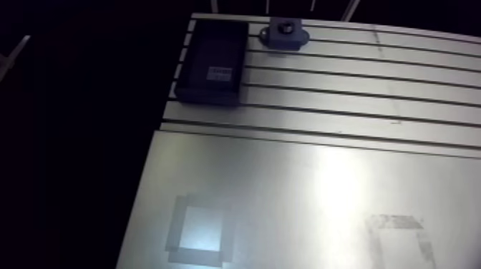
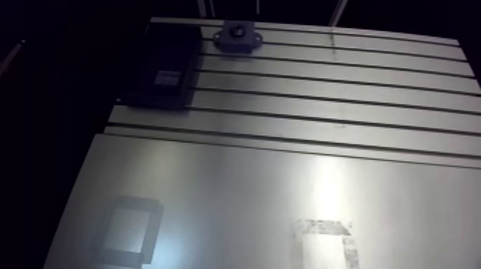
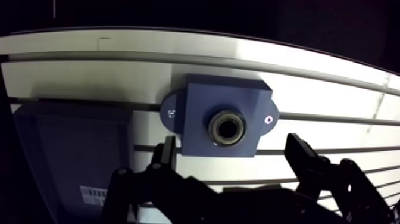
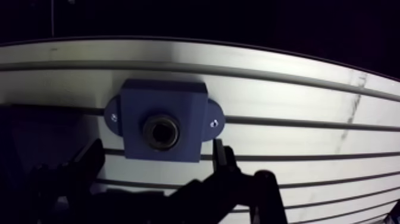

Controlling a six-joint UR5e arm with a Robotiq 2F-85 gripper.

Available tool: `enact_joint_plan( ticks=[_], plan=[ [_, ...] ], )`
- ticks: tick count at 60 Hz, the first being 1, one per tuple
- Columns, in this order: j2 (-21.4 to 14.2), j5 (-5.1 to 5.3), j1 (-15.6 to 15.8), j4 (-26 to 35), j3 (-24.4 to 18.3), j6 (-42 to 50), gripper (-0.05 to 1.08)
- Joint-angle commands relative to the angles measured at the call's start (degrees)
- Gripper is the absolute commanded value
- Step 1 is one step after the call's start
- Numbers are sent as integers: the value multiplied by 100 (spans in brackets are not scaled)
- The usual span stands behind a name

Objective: Pick up the bearing and press it into the housing until flush.

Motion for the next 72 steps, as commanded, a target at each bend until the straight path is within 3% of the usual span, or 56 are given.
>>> enact_joint_plan(
  ticks=[1, 2, 3, 4, 5, 6, 7, 8, 9, 16, 63, 72],
  plan=[
    [-137, 18, -7, 66, -82, 8, 24],
    [-137, 18, -7, 66, -82, 8, 24],
    [-139, 11, -8, 98, -91, 16, 33],
    [-139, 11, -8, 98, -91, 16, 33],
    [-147, 2, -8, 110, -99, 17, 47],
    [-147, 2, -8, 110, -99, 17, 47],
    [-148, 1, -16, 112, -116, 17, 66],
    [-148, 1, -16, 112, -116, 17, 66],
    [-148, -7, -39, 120, -126, 40, 82],
    [-132, 27, -69, 128, -118, 8, 106],
    [-69, 87, -52, 142, -35, -88, 108],
    [-43, 331, -70, 121, 13, -120, 108]
  ],
)
